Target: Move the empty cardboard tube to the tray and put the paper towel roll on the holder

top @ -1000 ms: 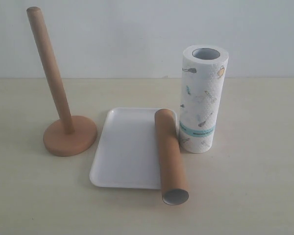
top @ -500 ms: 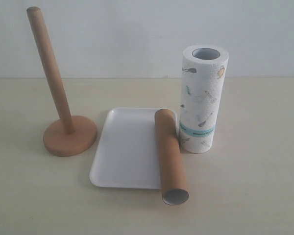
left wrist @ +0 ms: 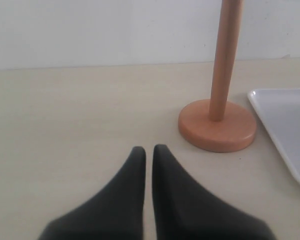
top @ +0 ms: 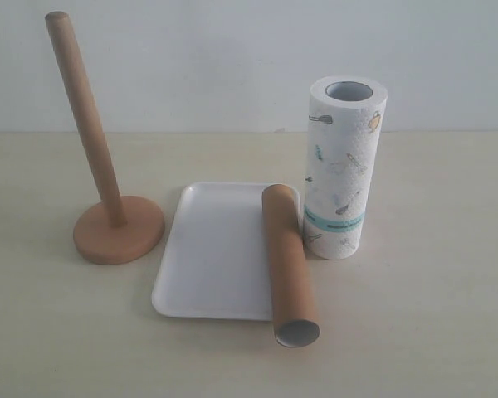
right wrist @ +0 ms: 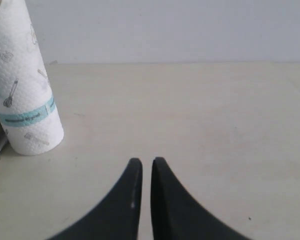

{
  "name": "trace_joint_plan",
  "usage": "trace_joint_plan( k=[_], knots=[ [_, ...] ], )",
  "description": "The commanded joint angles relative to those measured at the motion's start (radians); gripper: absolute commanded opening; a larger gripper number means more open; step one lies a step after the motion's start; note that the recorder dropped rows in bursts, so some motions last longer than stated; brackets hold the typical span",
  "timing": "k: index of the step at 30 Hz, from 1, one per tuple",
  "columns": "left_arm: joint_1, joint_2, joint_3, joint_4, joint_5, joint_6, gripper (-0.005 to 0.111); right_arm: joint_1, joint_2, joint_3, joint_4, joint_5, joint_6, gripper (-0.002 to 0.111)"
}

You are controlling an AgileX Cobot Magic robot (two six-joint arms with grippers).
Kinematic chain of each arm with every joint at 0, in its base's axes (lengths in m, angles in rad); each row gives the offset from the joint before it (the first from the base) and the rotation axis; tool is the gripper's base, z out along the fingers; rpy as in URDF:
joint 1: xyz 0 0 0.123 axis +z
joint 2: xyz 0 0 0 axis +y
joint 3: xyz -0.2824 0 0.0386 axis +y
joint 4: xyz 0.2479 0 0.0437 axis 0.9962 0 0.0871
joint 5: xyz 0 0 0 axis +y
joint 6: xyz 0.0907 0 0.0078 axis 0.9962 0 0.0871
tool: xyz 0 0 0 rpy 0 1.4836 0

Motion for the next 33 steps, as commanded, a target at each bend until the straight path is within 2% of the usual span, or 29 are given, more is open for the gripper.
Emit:
trace_joint_plan(
  k=[1,11,16,18,20,21,23,30,33],
  knots=[
    [-0.005,-0.003,0.004,-0.008,0.001,0.002,0.004,-0.002,-0.004,-0.001,-0.004,-0.123,-0.006,0.007],
    [-0.005,-0.003,0.004,-0.008,0.001,0.002,0.004,-0.002,-0.004,-0.001,-0.001,-0.550,0.027,0.007],
    [-0.005,-0.003,0.004,-0.008,0.001,0.002,0.004,-0.002,0.007,-0.001,-0.081,-0.615,0.053,0.007],
    [-0.005,-0.003,0.004,-0.008,0.001,0.002,0.004,-0.002,0.086,-0.001,-0.198,-0.659,0.142,0.007],
    [-0.005,-0.003,0.004,-0.008,0.001,0.002,0.004,-0.002,0.203,-0.001,-0.369,-0.802,0.257,0.007],
    [-0.005,-0.003,0.004,-0.008,0.001,0.002,0.004,-0.002,0.277,-0.001,-0.496,-0.923,0.284,0.007],
    [-0.005,-0.003,0.004,-0.008,0.001,0.002,0.004,-0.002,0.427,-0.001,-0.623,-1.048,0.291,0.007],
    [-0.005,-0.003,0.004,-0.008,0.001,0.002,0.004,-0.002,0.915,-0.041,-0.603,-1.172,0.353,0.007],
    [-0.005,-0.003,0.004,-0.008,0.001,0.002,0.004,-0.002,0.987,-0.048,-0.603,-1.206,0.356,0.007]
  ],
)
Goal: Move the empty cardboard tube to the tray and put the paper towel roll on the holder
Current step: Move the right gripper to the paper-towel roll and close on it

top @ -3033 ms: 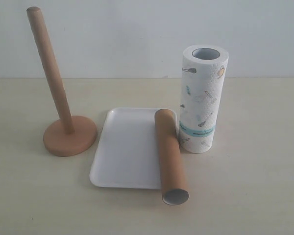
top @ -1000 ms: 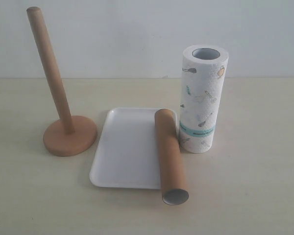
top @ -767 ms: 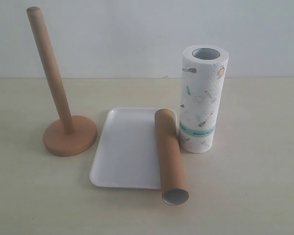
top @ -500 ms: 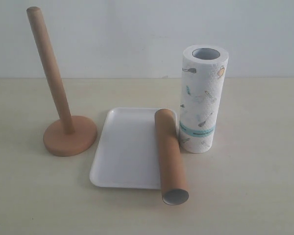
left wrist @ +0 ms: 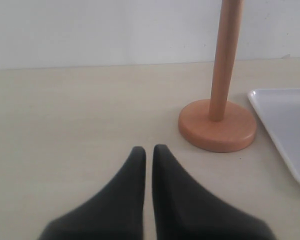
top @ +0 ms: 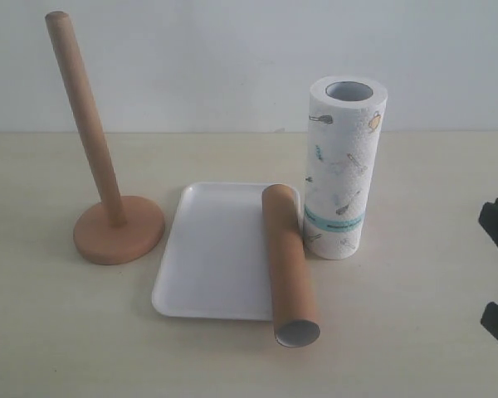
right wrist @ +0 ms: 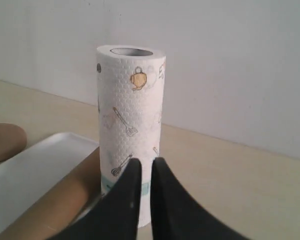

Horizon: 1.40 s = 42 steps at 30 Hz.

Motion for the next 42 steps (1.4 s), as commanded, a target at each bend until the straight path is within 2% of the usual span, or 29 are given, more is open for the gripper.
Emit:
trace_joint_plan(
  k=[1,11,22,24,26,28,31,36,42],
  knots=[
    [-0.005,-0.003,0.004,-0.008,0.001,0.002,0.004,-0.002,0.102,-0.017,0.002,-0.066,0.014,0.007],
    [-0.005,-0.003,0.004,-0.008,0.001,0.002,0.004,-0.002,0.116,-0.017,0.002,-0.123,0.014,0.007],
    [-0.005,-0.003,0.004,-0.008,0.001,0.002,0.004,-0.002,0.118,-0.040,-0.022,-0.057,0.025,0.008],
    [-0.005,-0.003,0.004,-0.008,0.001,0.002,0.004,-0.002,0.118,-0.053,-0.049,-0.007,0.037,0.018],
    [-0.005,-0.003,0.004,-0.008,0.001,0.002,0.004,-0.002,0.118,-0.065,-0.066,0.020,0.046,0.038],
    [-0.005,-0.003,0.004,-0.008,0.001,0.002,0.004,-0.002,0.118,-0.067,-0.062,0.010,0.061,0.072],
    [-0.005,-0.003,0.004,-0.008,0.001,0.002,0.004,-0.002,0.118,-0.073,-0.025,0.009,0.097,0.105],
    [-0.005,-0.003,0.004,-0.008,0.001,0.002,0.004,-0.002,0.118,-0.076,-0.023,-0.007,0.260,0.105],
    [-0.005,-0.003,0.004,-0.008,0.001,0.002,0.004,-0.002,0.118,-0.076,-0.031,-0.020,0.197,0.105]
  ],
)
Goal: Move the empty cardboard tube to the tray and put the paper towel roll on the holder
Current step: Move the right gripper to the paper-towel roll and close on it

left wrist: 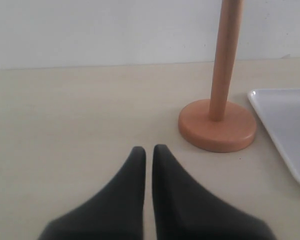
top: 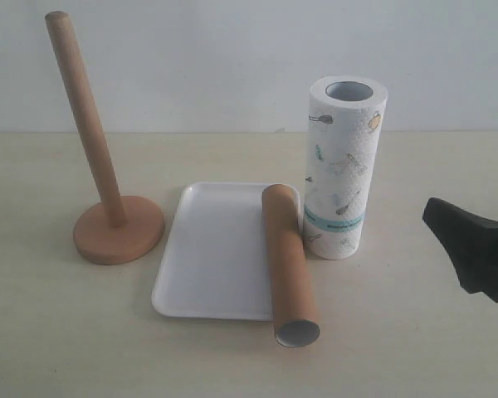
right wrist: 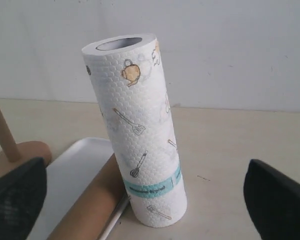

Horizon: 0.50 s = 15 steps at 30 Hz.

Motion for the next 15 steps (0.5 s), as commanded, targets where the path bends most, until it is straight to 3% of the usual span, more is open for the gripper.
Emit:
trace_joint_plan(
  k=[1,6,15],
  knots=[
    [-0.005,-0.003,0.004,-0.008,0.001,0.002,0.004,-0.002,0.004,-0.008,-0.008,-0.032,-0.046,0.105],
    [-0.005,-0.003,0.004,-0.008,0.001,0.002,0.004,-0.002,0.089,-0.023,-0.008,-0.131,-0.172,0.105],
    [-0.005,-0.003,0.004,-0.008,0.001,0.002,0.004,-0.002,0.514,-0.155,-0.008,-0.387,-0.300,0.105]
  ],
)
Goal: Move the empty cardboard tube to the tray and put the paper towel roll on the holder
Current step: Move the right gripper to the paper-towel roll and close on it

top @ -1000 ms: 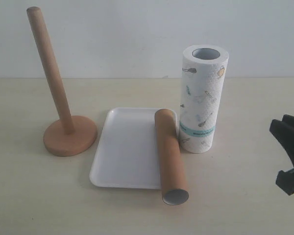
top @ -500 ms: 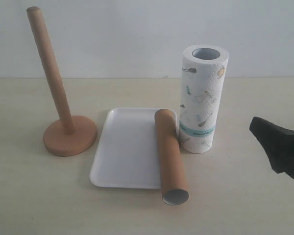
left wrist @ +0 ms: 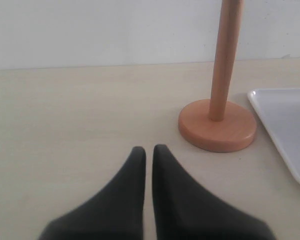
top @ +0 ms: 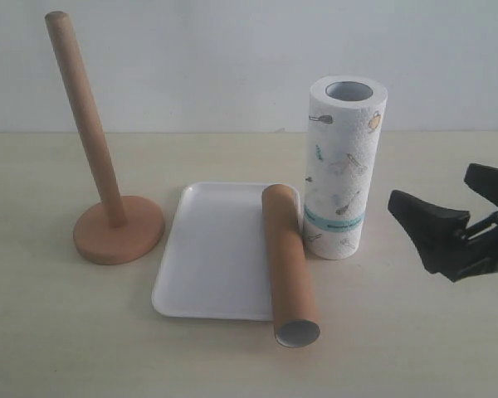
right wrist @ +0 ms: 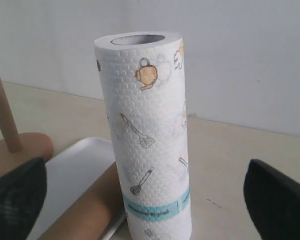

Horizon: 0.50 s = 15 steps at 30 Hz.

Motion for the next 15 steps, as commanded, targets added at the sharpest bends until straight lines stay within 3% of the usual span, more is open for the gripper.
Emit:
trace_joint_plan(
  k=[1,10,15],
  knots=[
    [-0.005,-0.003,0.004,-0.008,0.001,0.002,0.004,-0.002,0.222,-0.077,-0.002,-0.124,-0.100,0.105],
    [-0.005,-0.003,0.004,-0.008,0.001,0.002,0.004,0.000,0.470,-0.308,-0.179,-0.124,-0.098,0.105],
    [-0.005,-0.003,0.004,-0.008,0.001,0.002,0.004,0.058,0.531,-0.417,-0.197,-0.124,-0.098,0.105]
  ],
)
